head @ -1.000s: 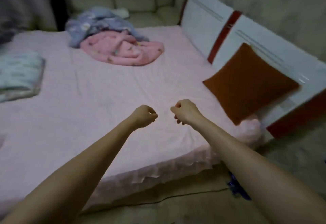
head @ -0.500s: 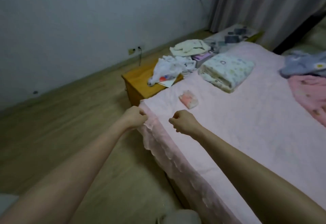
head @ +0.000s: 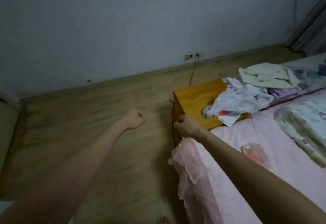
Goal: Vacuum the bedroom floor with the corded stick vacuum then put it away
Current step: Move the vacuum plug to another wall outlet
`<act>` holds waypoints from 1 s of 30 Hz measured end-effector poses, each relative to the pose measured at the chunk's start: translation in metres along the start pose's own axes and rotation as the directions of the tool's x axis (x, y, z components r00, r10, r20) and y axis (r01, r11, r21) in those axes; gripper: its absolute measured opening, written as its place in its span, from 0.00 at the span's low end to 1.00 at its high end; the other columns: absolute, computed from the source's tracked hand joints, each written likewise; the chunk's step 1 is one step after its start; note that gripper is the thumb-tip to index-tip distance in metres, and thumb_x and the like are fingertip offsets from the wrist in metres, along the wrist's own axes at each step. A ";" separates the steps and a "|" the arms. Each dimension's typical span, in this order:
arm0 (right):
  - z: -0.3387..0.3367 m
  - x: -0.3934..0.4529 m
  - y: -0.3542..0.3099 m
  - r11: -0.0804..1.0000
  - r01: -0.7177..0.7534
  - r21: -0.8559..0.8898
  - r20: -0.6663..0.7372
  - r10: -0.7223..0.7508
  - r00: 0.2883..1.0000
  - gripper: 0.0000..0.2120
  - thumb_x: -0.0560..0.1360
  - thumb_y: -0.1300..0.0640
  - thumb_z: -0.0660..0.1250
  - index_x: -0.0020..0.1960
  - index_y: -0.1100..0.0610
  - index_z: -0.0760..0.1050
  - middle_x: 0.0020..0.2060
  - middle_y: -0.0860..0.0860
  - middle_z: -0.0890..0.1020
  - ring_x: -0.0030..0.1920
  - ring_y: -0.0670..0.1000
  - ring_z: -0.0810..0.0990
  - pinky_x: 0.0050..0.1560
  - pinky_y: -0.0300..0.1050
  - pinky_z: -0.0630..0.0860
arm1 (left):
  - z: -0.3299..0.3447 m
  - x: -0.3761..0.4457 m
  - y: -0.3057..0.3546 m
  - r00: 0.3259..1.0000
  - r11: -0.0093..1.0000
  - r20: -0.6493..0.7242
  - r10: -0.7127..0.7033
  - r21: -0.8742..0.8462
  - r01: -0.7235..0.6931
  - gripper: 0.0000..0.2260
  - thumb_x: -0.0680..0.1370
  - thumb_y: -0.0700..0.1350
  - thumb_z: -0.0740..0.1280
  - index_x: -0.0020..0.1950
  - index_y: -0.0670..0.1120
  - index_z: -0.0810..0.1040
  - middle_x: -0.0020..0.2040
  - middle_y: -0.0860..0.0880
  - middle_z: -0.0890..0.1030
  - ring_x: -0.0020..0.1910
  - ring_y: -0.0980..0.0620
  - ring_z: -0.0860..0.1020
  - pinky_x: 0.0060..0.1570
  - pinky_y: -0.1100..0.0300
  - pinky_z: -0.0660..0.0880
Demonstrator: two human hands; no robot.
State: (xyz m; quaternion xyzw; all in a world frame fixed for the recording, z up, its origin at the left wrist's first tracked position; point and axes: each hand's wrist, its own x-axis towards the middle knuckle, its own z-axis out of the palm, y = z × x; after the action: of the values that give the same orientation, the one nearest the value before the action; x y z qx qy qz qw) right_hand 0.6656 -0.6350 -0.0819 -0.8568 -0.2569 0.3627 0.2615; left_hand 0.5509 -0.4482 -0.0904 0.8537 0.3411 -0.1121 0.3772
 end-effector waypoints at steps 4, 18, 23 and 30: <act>-0.018 0.091 -0.039 0.999 -0.008 -0.039 0.048 0.010 0.999 0.14 0.80 0.57 0.61 0.55 0.68 0.77 0.38 0.56 0.76 0.38 0.53 0.75 0.39 0.46 0.72 | -0.049 0.076 -0.015 0.999 0.999 -0.008 -0.034 -0.008 0.034 0.09 0.80 0.39 0.62 0.41 0.41 0.76 0.44 0.46 0.77 0.41 0.54 0.75 0.27 0.70 0.65; -0.122 0.430 -0.163 0.972 -0.218 -0.089 -0.083 0.211 0.974 0.15 0.79 0.59 0.58 0.56 0.69 0.76 0.51 0.64 0.81 0.42 0.55 0.78 0.48 0.53 0.79 | -0.250 0.452 0.019 0.988 0.974 0.140 0.070 0.202 -0.098 0.07 0.78 0.40 0.63 0.39 0.45 0.73 0.38 0.45 0.72 0.39 0.52 0.69 0.37 0.61 0.61; -0.193 0.531 -0.155 0.957 -0.290 -0.016 -0.139 0.285 0.948 0.11 0.79 0.57 0.60 0.47 0.64 0.77 0.41 0.61 0.78 0.43 0.57 0.79 0.44 0.51 0.76 | -0.261 0.582 0.092 0.953 0.938 0.264 0.151 0.267 -0.223 0.06 0.79 0.42 0.62 0.43 0.47 0.76 0.43 0.48 0.75 0.43 0.52 0.72 0.42 0.62 0.65; -0.306 0.707 -0.134 0.908 -0.367 0.202 -0.177 0.403 0.898 0.18 0.80 0.57 0.59 0.61 0.70 0.74 0.55 0.65 0.80 0.56 0.62 0.80 0.59 0.57 0.75 | -0.268 0.780 0.188 0.899 0.838 0.376 0.226 0.395 -0.376 0.06 0.80 0.46 0.62 0.48 0.49 0.78 0.50 0.48 0.79 0.52 0.50 0.78 0.54 0.58 0.74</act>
State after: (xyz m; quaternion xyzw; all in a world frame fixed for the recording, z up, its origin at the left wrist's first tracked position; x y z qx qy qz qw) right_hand 1.2910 -0.1715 -0.1580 -0.9003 -0.0215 0.3328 0.2799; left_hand 1.2373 0.0426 -0.1487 0.9325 0.1001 -0.2620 0.2278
